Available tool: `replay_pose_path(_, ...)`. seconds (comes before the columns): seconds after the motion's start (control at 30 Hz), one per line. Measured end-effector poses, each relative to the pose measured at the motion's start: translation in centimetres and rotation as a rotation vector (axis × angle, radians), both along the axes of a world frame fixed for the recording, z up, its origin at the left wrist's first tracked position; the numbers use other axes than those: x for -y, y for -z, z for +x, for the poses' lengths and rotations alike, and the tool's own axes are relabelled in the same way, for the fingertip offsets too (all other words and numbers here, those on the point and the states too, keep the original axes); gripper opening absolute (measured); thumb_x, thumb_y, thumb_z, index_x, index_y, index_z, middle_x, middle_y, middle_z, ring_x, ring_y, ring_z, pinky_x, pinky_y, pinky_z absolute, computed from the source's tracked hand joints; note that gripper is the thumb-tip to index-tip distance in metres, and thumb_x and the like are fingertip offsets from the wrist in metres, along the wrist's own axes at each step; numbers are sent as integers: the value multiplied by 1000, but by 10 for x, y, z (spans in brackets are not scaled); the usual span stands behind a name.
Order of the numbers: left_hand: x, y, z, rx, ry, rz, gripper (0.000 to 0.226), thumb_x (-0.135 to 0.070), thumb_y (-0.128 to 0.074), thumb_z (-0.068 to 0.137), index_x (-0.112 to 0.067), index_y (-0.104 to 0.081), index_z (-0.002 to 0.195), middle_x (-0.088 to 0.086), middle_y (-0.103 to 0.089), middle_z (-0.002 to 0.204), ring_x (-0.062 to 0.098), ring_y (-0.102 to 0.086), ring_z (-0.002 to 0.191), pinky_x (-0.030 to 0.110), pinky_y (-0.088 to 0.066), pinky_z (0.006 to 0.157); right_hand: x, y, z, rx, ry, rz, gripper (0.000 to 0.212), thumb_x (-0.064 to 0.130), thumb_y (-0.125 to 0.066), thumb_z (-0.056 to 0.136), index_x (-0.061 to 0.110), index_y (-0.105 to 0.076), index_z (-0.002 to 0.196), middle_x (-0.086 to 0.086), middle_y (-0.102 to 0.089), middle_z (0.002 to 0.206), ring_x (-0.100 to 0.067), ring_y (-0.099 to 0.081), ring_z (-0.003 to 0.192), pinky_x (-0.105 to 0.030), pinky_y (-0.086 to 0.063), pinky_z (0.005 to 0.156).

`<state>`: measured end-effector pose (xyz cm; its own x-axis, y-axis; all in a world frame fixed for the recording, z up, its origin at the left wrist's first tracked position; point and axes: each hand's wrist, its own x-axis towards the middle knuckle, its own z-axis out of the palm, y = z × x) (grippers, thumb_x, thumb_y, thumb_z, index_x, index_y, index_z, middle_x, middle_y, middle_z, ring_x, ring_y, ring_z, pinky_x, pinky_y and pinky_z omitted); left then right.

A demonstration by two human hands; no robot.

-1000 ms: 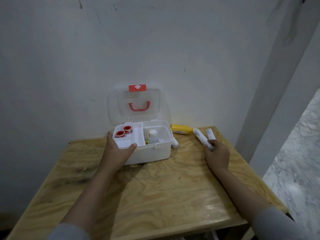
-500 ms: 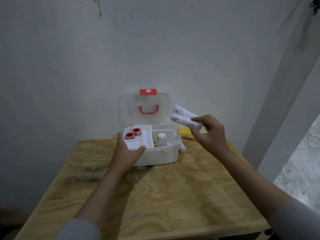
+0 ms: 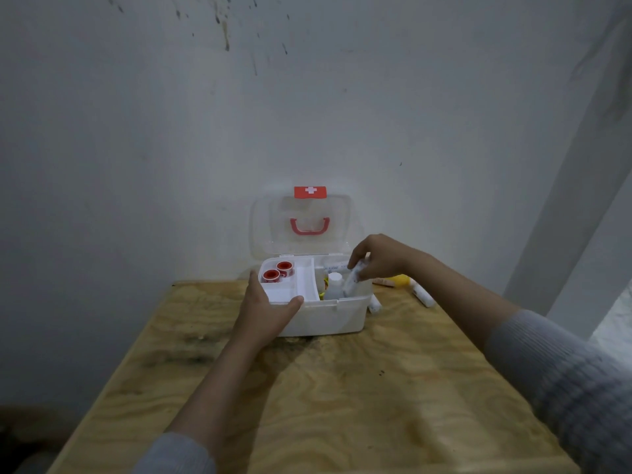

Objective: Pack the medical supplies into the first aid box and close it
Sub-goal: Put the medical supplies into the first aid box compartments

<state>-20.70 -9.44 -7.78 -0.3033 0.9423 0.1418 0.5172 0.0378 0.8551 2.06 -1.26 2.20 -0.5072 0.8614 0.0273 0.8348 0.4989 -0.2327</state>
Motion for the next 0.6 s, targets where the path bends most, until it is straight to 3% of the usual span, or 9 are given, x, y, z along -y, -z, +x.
replay_pose_path(0.13,-2,2,0,-16,-6,-14,103,-47,-77,69,-27,-12,146,1,-33,150,25,-41,131,42,-46,98,-7,-5,-8,61,-23,12,25,22,-73,73,19,-73,98,-2,-69,100,-19,-60,92,-31,-51,77)
replay_pose_path(0.3,-4,4,-1,-12,-6,-8,103,-48,-77,69,-27,-12,147,1,-34,150,25,-41,130,43,-46,99,-6,-9,-8,52,-41,40,23,21,-70,74,20,-72,96,0,-70,100,-18,-60,93,-30,-51,77)
replay_pose_path(0.47,-4,4,-2,-5,2,-5,103,-50,-76,68,-27,-14,146,1,-35,149,24,-41,130,43,-46,100,-9,5,-9,92,-36,42,27,23,-74,75,25,-72,101,2,-68,108,-11,-52,88,-26,-41,73)
replay_pose_path(0.6,-4,4,-2,3,4,-6,102,-50,-77,68,-27,-15,146,0,-35,149,24,-41,130,43,-46,100,-13,17,-9,46,17,156,27,18,-71,76,27,-72,102,0,-66,115,-18,-57,97,-32,-51,79)
